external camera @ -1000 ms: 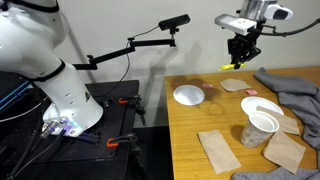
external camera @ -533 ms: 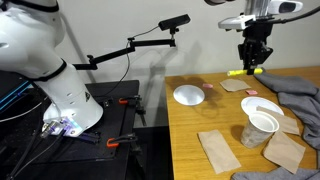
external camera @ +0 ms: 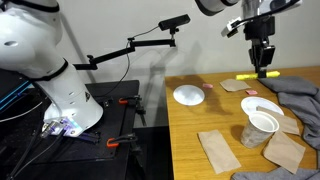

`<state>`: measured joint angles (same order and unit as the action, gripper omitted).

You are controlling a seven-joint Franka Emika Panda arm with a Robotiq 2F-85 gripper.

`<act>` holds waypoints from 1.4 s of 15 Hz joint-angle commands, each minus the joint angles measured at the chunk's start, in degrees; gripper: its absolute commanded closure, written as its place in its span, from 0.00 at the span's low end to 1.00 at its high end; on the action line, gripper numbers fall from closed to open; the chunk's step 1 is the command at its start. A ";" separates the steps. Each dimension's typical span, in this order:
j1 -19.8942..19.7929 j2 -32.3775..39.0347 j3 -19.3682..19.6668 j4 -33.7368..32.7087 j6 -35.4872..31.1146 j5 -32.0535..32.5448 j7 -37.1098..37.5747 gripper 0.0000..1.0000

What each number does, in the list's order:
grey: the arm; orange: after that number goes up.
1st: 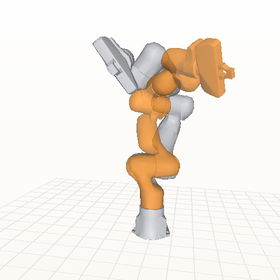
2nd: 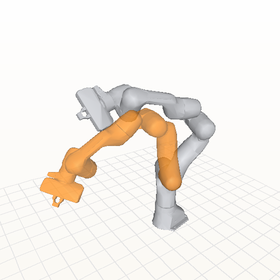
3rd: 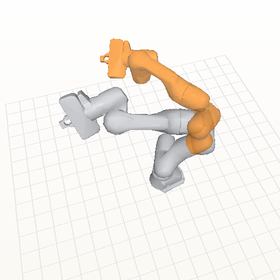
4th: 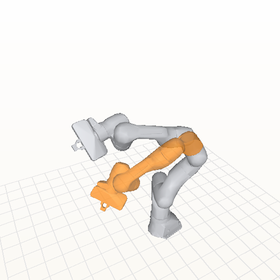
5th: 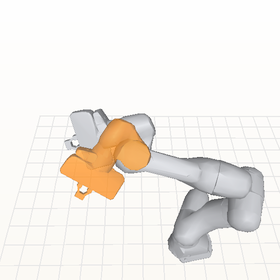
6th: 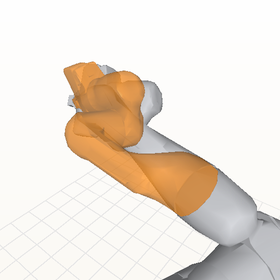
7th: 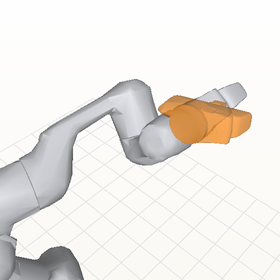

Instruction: Put the marker into the cup.

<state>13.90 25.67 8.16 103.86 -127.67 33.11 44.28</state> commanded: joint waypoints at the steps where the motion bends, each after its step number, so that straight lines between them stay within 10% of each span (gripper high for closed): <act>1: 2.68 1.40 1.97 -1.43 2.02 7.39 13.96 0.95; 21: 1.38 10.14 -3.42 -10.91 33.34 25.57 67.78 0.95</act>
<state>16.05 32.62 5.97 96.67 -98.30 56.79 107.01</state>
